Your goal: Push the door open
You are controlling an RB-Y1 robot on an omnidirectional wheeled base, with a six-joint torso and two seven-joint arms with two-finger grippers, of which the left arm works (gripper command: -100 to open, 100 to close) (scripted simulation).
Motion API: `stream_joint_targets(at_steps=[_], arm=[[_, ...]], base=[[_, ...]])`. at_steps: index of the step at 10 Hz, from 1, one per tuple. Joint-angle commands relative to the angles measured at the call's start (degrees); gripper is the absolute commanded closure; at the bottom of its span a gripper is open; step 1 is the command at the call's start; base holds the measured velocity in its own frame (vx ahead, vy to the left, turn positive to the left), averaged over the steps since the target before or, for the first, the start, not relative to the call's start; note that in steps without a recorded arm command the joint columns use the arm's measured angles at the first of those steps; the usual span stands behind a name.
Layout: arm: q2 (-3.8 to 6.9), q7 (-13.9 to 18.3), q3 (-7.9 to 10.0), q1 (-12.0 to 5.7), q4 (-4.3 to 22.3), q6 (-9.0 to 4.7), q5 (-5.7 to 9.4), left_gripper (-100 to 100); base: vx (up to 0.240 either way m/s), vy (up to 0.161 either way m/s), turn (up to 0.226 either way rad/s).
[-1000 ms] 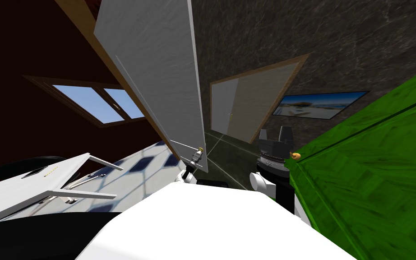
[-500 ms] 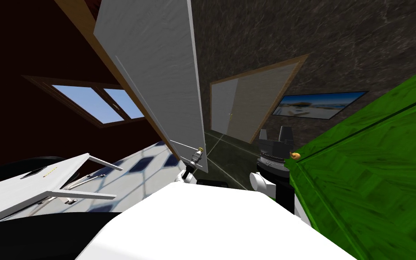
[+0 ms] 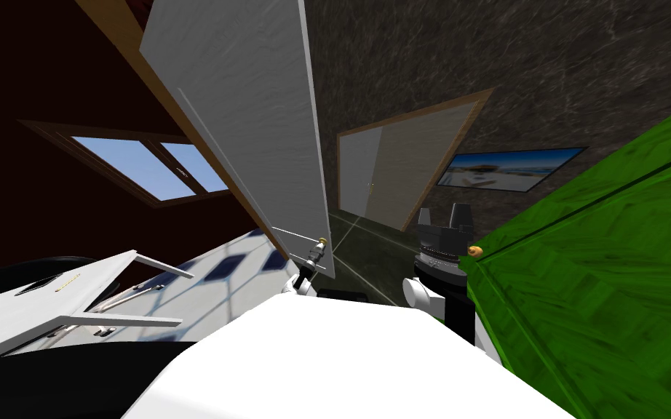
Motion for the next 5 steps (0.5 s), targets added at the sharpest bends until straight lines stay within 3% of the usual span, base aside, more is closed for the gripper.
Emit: stream_joint_targets(at_steps=[1, 5], arm=[[0.07, 2.7, 0.10, 0.25, -0.9, 0.37, 0.70, 100], [0.10, 8.3, 0.40, 0.23, -0.9, 0.40, 2.39, 100]], base=[[0.029, -0.011, -0.024], [0.034, -0.012, -0.026]])
